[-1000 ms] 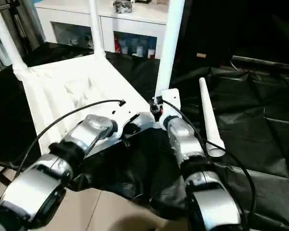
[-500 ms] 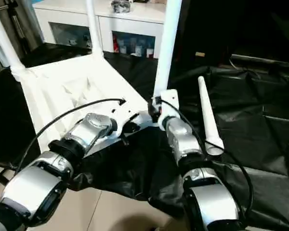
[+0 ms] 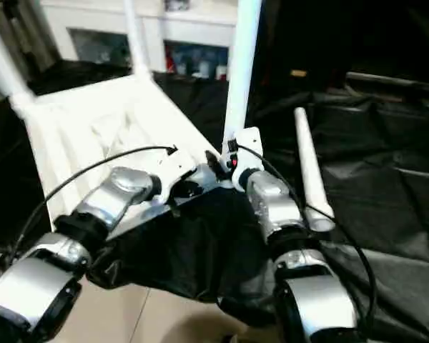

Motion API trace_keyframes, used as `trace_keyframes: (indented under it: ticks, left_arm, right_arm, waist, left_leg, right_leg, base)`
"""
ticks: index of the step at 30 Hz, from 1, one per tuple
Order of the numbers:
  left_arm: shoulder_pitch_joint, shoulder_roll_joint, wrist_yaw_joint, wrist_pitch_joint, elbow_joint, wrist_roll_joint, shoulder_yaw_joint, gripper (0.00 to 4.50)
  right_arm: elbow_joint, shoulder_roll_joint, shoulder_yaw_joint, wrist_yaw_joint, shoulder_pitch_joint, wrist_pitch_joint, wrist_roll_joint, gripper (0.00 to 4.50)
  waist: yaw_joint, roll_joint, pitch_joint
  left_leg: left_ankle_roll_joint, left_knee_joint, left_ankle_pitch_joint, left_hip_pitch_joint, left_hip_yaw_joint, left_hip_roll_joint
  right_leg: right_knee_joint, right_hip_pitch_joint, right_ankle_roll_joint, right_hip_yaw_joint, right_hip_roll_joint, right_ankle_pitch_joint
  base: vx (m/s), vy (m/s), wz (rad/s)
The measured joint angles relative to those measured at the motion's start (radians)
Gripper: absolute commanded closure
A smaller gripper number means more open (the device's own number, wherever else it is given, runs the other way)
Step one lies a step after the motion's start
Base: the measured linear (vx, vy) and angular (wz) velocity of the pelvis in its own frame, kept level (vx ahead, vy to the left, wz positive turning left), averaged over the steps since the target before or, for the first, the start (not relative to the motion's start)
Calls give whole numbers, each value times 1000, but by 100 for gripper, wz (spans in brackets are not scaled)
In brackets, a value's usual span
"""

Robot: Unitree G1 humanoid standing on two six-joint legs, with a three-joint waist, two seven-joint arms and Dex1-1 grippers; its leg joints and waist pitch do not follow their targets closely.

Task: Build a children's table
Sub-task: Insert table leg to table base

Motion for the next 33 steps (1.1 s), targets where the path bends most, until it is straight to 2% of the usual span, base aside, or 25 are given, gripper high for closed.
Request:
trace_keyframes:
  ticks: [8,12,20,26,27,30,31,32,33]
  left_arm:
    - [56,39,-79,0,-98,-11,-7,450]
    - [89,71,-154,0,-155,-20,-20,450]
    - [137,110,-247,-1,-238,-34,-34,450]
    - [168,142,-318,-9,-293,-51,-44,450]
    - [171,147,-329,-11,-301,-52,-49,450]
    - [174,154,-345,-12,-312,-52,-53,450]
    - [176,155,-348,-12,-318,-52,-54,450]
    - [177,157,-352,-12,-323,-52,-56,450]
    - [178,159,-355,-12,-326,-52,-57,450]
  right_arm:
    - [-157,-86,45,188,84,78,8,23]
    - [-263,-157,90,323,153,126,18,23]
    - [-395,-251,117,494,224,195,57,23]
    - [-436,-305,140,585,235,220,73,23]
    - [-436,-315,144,595,236,220,74,49]
    - [-444,-325,149,614,242,221,75,56]
    - [-445,-328,152,620,246,222,75,75]
    - [-445,-329,154,624,250,225,75,75]
    - [-445,-330,155,627,254,230,74,99]
  waist:
    - [25,0,0]
    - [37,1,1]
    - [50,1,1]
    - [53,2,1]
    - [54,2,1]
    - [54,2,1]
    - [54,2,1]
    - [54,2,1]
    - [54,2,1]
  left_leg:
    - [2,0,0,-1,6,1]
    - [1,1,0,3,7,1]
    - [1,2,0,3,7,1]
    - [1,2,0,3,7,1]
    - [1,2,0,3,7,1]
    - [1,2,1,2,7,1]
    - [1,2,1,2,7,1]
    - [1,2,1,2,7,1]
    - [1,2,1,2,7,1]
  right_leg:
    - [7,-6,-2,3,0,-5]
    - [8,-6,-1,5,-1,-5]
    - [8,-6,-1,6,-1,-5]
    - [8,-6,0,6,-1,-5]
    - [8,-6,0,6,-1,-5]
    - [8,-5,-1,6,-1,-5]
    - [8,-5,0,6,-1,-5]
    - [8,-5,0,6,-1,-5]
    - [8,-5,0,6,-1,-5]
  base:
    - [0,0,0]
    - [0,0,0]
    - [0,0,0]
    - [0,0,0]
    - [0,0,0]
    - [0,0,0]
    - [0,0,0]
    - [0,0,0]
    - [0,0,0]
